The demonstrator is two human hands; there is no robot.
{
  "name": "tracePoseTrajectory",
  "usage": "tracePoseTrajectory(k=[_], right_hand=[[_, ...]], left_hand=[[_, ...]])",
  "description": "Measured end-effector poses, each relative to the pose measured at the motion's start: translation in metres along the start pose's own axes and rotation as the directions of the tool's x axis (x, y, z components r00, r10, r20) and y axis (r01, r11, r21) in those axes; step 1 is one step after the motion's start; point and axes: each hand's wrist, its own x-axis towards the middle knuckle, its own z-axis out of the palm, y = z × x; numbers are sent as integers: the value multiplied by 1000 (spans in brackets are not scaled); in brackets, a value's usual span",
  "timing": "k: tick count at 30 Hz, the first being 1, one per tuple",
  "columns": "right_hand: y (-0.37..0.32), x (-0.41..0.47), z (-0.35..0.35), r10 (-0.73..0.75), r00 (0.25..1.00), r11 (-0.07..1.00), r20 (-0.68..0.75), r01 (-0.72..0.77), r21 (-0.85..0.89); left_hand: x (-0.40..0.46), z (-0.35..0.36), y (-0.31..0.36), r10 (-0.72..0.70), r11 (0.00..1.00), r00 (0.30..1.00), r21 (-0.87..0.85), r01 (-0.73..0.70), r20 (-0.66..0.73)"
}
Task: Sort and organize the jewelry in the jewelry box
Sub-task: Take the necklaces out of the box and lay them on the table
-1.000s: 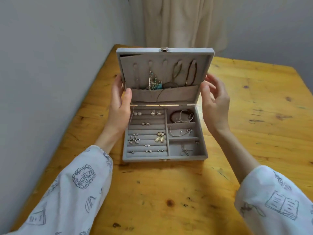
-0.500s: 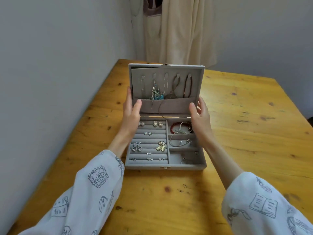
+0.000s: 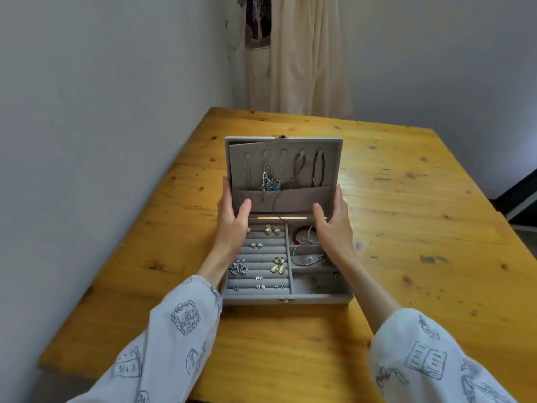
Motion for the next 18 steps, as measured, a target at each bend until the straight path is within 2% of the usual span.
tracePoseTrajectory(k=[8, 18], right_hand=[[-3, -6, 2, -22, 1000, 992, -18, 20, -126], [-3, -2, 5, -12, 1000, 993, 1, 12, -115]], left_hand=[[-5, 1, -1, -5, 997, 999, 78, 8, -41], [2, 0, -5, 27, 997, 999, 79, -24, -35]])
